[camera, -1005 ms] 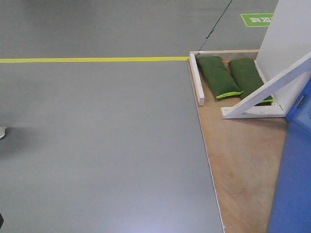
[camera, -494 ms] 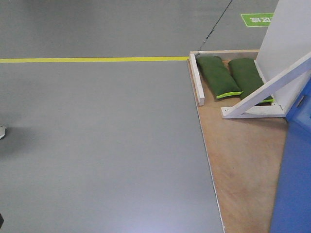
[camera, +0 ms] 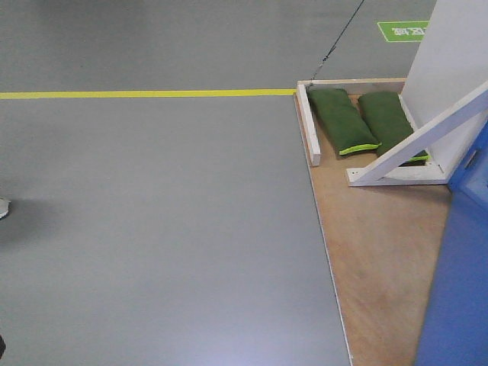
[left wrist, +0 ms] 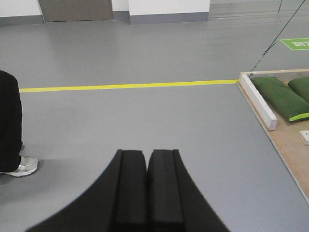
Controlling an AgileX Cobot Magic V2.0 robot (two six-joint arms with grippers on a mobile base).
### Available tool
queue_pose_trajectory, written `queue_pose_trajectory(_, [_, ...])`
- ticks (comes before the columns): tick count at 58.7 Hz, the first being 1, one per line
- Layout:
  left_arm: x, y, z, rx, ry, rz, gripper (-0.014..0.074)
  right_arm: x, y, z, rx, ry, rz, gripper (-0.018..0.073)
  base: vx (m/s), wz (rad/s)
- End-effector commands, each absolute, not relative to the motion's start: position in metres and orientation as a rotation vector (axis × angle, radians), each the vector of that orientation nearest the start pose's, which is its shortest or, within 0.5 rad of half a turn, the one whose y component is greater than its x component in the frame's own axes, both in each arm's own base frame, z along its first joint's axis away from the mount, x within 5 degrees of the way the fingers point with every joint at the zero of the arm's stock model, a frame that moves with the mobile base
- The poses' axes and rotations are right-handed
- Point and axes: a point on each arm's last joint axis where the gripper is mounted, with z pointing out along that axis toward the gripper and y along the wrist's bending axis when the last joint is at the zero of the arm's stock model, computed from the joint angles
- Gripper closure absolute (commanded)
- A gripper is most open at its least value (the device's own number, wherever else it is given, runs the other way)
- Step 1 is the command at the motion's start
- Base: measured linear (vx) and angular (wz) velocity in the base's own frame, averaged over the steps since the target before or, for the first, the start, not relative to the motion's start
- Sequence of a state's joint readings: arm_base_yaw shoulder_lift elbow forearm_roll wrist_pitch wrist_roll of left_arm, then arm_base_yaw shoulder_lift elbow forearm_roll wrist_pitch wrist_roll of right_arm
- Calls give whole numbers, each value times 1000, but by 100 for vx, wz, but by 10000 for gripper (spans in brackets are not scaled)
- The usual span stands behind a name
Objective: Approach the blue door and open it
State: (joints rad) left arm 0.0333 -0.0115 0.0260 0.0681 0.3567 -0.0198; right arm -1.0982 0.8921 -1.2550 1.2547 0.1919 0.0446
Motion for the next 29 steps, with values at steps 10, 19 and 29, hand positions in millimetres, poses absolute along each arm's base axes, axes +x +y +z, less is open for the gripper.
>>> queue_pose_trajectory(10, [53, 3, 188, -8, 1737, 65, 524, 108, -67, 543, 843, 823, 635, 551, 0, 0])
queue_pose_trajectory(19, [53, 3, 188, -8, 1737, 65, 524, 115, -52, 543, 791, 883, 751, 551, 0, 0])
queue_pose_trajectory(29, [53, 3, 188, -8, 1737, 65, 524, 119, -41, 542, 752, 946, 827, 551, 0, 0])
